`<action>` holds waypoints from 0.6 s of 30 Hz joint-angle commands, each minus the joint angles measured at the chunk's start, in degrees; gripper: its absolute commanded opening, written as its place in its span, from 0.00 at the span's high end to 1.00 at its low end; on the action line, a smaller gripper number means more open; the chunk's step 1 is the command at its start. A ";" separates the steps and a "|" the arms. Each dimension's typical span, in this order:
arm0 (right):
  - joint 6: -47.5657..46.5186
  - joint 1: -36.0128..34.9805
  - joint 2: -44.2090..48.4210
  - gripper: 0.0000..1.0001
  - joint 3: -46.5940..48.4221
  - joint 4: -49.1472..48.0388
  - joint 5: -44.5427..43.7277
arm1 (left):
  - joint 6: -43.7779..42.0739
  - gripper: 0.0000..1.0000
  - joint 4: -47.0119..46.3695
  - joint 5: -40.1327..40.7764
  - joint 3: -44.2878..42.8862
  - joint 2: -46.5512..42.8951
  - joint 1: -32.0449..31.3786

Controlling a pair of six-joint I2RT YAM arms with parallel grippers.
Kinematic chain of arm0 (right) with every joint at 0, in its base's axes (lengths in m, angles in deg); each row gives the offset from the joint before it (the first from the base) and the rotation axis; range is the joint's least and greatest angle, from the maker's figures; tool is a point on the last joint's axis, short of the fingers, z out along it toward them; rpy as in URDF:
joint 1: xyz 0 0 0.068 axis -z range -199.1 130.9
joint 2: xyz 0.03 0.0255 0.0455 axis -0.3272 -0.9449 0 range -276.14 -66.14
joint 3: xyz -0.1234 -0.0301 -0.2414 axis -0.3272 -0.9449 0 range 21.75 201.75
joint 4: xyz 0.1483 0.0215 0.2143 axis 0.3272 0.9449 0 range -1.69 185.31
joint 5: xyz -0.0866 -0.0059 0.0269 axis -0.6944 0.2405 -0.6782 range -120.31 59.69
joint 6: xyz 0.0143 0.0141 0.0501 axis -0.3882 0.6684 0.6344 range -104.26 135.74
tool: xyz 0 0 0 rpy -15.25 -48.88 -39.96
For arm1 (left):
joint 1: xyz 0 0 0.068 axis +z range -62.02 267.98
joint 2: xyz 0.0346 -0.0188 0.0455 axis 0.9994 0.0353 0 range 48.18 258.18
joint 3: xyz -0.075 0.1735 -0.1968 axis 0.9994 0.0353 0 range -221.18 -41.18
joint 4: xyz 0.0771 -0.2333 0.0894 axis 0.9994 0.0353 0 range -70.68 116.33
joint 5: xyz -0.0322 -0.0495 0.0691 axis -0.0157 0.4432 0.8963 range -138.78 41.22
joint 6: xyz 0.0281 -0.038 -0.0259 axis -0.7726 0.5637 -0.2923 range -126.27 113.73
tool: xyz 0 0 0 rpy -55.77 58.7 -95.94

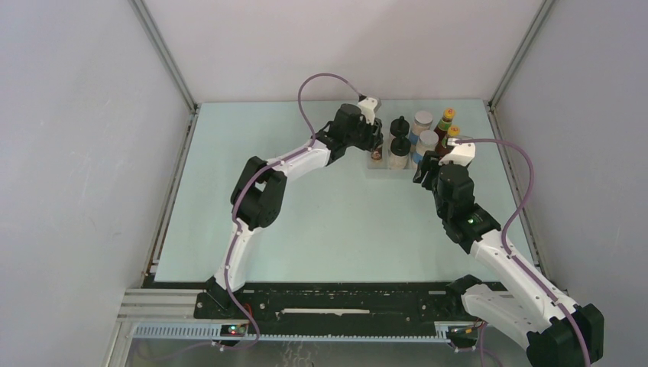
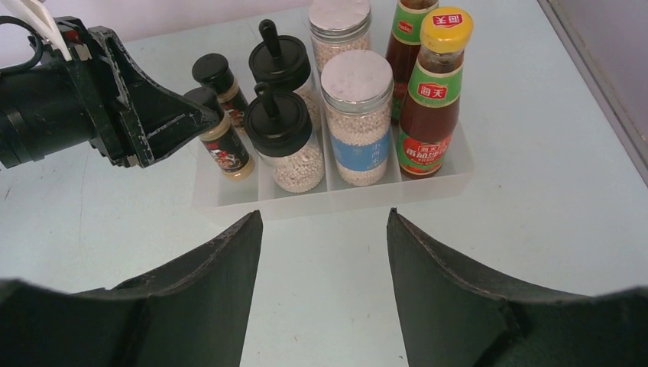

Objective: Organize the condiment bottles
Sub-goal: Place the bottle in the storage box.

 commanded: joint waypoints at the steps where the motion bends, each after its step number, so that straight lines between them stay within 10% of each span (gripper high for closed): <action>1: -0.53 0.05 1.06 0.31 2.13 -1.98 -0.25 | 1.20 1.00 -0.30 -1.01 -3.59 0.32 0.35; 18: -0.12 0.25 1.73 0.31 2.13 -1.98 0.54 | 2.63 0.94 2.44 1.04 -3.63 0.24 0.37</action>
